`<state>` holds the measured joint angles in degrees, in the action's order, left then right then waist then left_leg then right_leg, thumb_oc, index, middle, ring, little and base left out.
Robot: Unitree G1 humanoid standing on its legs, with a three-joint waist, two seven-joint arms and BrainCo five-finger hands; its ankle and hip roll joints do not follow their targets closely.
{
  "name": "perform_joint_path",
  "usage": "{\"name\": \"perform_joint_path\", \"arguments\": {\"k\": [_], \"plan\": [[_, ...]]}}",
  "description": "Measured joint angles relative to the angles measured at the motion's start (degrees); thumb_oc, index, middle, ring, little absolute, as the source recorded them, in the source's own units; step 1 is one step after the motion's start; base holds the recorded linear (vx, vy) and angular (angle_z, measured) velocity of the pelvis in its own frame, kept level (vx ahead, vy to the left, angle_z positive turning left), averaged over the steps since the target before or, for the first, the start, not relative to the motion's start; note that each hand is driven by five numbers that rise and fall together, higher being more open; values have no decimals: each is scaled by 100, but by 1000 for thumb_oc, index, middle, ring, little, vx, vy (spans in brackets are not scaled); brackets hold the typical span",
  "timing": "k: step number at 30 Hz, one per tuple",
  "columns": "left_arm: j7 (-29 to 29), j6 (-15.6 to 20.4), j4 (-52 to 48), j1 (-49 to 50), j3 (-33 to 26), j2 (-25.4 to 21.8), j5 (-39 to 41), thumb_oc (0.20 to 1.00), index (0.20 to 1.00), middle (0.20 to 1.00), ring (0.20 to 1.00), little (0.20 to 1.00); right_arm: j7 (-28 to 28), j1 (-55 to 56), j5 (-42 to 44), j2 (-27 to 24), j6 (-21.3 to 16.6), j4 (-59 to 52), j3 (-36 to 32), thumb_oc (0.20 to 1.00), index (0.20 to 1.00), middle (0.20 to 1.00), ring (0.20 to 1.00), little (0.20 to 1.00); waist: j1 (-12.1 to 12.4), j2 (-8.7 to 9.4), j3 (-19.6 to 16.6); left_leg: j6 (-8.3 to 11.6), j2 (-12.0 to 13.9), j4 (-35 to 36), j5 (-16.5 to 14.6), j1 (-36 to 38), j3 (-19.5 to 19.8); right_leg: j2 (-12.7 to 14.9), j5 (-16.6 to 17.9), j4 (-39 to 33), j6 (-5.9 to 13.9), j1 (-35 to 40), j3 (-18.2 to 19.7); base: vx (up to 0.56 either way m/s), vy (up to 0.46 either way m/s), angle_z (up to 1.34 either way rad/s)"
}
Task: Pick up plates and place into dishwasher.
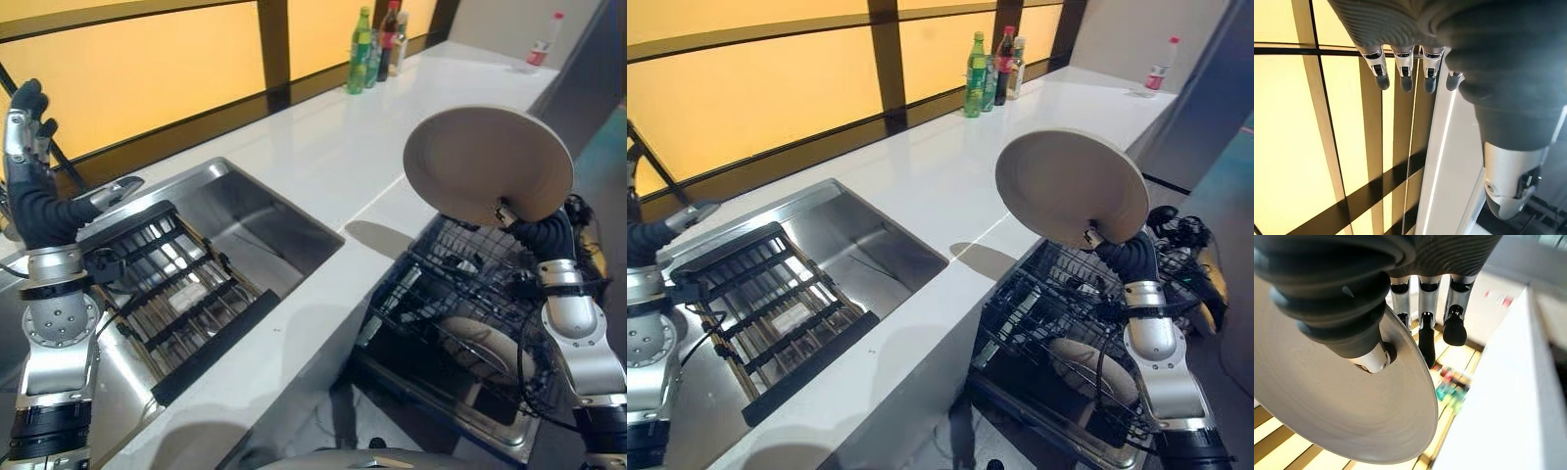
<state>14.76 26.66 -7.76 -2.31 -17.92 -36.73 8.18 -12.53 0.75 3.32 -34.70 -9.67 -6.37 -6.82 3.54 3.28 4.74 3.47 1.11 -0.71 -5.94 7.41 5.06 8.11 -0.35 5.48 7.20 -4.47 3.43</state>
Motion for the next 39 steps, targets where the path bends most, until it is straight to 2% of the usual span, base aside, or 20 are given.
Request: {"name": "perform_joint_path", "arguments": {"k": [4,11,14,23,27,31,35,39], "plan": [[44,-208,13,-24,40,-74,3,1000,1000,1000,1000,1000,-438,8,-274,-8,55,168,-3,200,200,200,200,200,-99,16,-3,-39,-3,-202,-110,-167,108,-11,324,-382,5,27,260,56,-316,-24],[63,-439,64,-13,27,-80,63,1000,1000,1000,1000,1000,-554,224,-349,-8,177,911,-165,200,200,200,200,200,-287,-199,130,33,94,-117,-84,-171,322,-69,643,-1032,-10,364,303,64,-240,6],[34,-511,62,15,-11,6,168,1000,1000,1000,1000,1000,-554,312,-393,-19,253,941,-195,200,200,200,200,200,-279,-288,183,77,214,47,-61,-44,334,-152,624,-1069,-50,450,239,90,-200,3],[2,-701,62,92,-123,-62,209,1000,1000,1000,1000,1000,-915,451,-1098,-130,268,1318,-203,200,200,200,200,200,-298,-273,314,191,385,152,-5,-102,598,-292,549,-1051,-151,483,-98,11,-112,14],[295,-714,79,83,10,-293,209,1000,1000,1000,1000,1000,-1471,278,-1604,-352,412,1546,-142,200,200,200,200,200,-278,-327,453,249,398,0,32,-596,679,-324,514,-771,-191,-33,-149,-192,2,10],[719,-707,84,-200,579,-519,186,1000,1000,1000,1000,1000,-2042,-400,-1878,-760,743,1959,108,200,200,200,200,200,-289,-456,856,311,352,-252,74,-1191,754,-316,509,-424,-200,-655,-155,-153,23,4],[1084,-685,110,-271,778,-537,146,1000,1000,1000,1000,1000,-2317,-724,-2035,-1060,930,2073,141,200,200,200,200,200,-306,-674,1162,338,347,-326,90,-1421,754,-331,451,-171,-251,-985,-136,-90,58,-3],[1463,-589,187,-409,780,-552,122,1000,1000,1000,1000,1000,-2437,-1096,-2248,-1382,1115,2373,532,200,200,200,200,200,-398,-838,1348,357,331,-399,106,-1674,739,-332,403,50,-264,-1329,-105,-85,25,-2]]}}
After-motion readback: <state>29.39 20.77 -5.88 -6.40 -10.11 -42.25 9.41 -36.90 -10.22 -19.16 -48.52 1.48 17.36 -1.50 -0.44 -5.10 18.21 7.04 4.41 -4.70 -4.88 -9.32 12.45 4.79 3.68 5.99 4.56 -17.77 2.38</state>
